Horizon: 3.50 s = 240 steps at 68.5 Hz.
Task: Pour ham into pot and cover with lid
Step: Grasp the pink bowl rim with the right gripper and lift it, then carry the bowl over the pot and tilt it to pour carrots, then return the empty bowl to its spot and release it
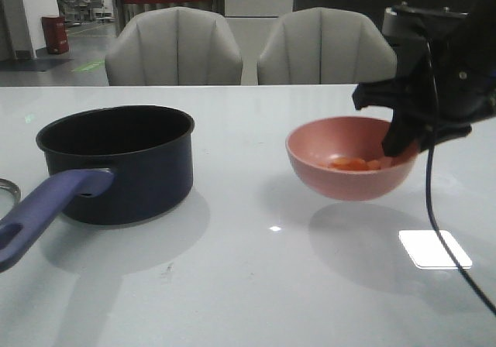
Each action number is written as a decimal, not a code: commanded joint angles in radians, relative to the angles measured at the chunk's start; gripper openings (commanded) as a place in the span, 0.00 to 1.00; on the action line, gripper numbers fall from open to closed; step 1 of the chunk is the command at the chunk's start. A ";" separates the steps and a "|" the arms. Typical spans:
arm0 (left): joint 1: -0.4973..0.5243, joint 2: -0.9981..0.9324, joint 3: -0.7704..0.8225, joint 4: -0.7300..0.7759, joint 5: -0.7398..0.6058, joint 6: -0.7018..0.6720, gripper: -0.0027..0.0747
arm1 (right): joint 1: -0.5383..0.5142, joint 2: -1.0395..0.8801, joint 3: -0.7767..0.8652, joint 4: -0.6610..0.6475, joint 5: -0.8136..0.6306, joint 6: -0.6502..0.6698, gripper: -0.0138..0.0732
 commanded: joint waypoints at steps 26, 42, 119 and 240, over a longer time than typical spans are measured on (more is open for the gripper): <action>-0.006 0.013 -0.023 -0.009 -0.078 -0.005 0.93 | 0.295 0.071 -0.476 0.010 -0.027 -0.134 0.31; -0.006 0.013 -0.023 -0.009 -0.078 -0.005 0.93 | 0.338 0.135 -0.492 0.010 -0.391 -0.134 0.31; -0.006 0.013 -0.023 -0.009 -0.078 -0.005 0.93 | 0.476 0.395 -0.344 -0.124 -1.535 -1.255 0.31; -0.006 0.013 -0.023 -0.009 -0.078 -0.005 0.93 | -0.073 -0.087 -0.080 0.216 0.107 -0.299 0.31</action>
